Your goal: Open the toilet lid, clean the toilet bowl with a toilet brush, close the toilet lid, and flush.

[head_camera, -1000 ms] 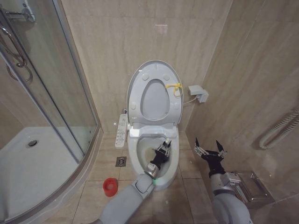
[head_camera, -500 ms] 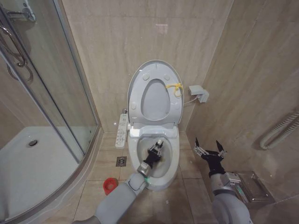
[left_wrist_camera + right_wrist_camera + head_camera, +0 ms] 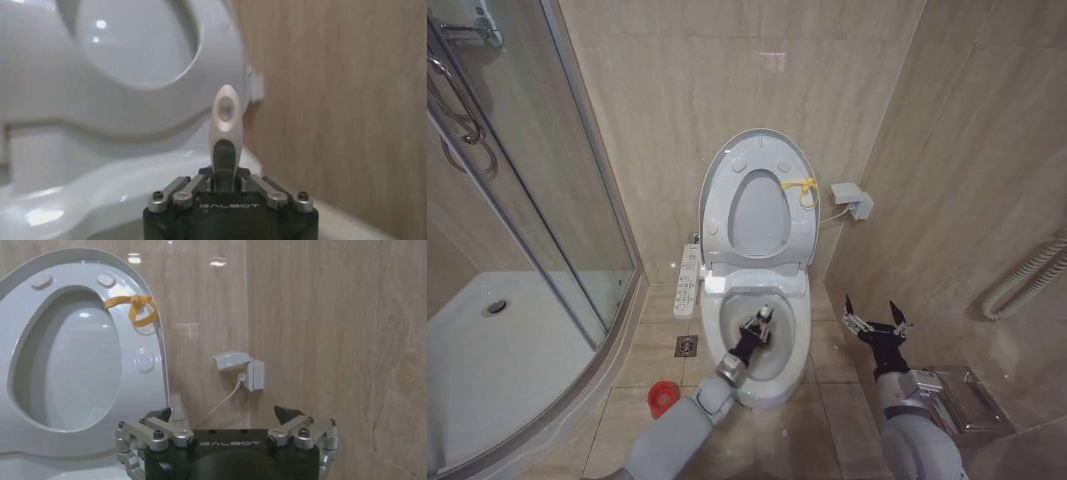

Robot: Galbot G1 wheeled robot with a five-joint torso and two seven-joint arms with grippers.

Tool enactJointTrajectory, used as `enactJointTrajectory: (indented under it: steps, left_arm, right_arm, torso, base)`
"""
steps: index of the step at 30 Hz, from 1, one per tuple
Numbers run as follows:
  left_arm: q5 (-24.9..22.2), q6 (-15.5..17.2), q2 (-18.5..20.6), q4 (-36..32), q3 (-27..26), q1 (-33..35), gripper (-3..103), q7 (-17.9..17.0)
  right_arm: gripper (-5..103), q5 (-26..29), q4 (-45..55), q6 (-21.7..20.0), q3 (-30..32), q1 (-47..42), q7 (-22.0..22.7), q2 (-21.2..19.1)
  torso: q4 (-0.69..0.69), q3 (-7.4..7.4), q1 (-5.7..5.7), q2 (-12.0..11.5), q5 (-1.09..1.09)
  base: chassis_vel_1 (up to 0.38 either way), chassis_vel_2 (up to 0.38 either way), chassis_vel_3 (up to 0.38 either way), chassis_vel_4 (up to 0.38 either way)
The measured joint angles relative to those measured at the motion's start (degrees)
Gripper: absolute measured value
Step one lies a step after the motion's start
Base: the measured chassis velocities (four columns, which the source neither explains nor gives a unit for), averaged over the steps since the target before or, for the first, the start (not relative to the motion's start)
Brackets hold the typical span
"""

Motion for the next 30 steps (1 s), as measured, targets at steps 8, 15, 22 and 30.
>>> enactJointTrajectory:
  steps: [8,15,22,30]
  left_arm:
    - [-0.01,-0.27,0.05,-4.2,0.07,0.89,19,0.74]
    - [-1.3,-2.1,0.39,-1.61,-0.62,1.68,19,1.84]
    - [-0.93,-2.41,1.33,0.32,-1.37,0.22,19,1.94]
    - [-1.09,-1.05,-0.55,-7.28,0.34,1.55,19,1.6]
  right_arm:
    - [100,0.0,0.0,0.0,0.0,0.0,0.0,0.0]
    - [100,0.0,0.0,0.0,0.0,0.0,0.0,0.0]
    - [100,0.0,0.0,0.0,0.0,0.0,0.0,0.0]
    - [100,0.0,0.0,0.0,0.0,0.0,0.0,0.0]
  torso:
    - [-0.02,0.0,-0.01,0.0,-0.02]
    - [-0.01,-0.01,-0.01,0.01,-0.03]
    - [-0.02,0.0,0.0,0.01,-0.02]
    - [-0.03,0.0,-0.01,0.01,-0.02]
  base:
    - [0.0,0.0,0.0,0.0]
    - [0.0,0.0,0.0,0.0]
    - [0.0,0.0,0.0,0.0]
    - [0.0,0.0,0.0,0.0]
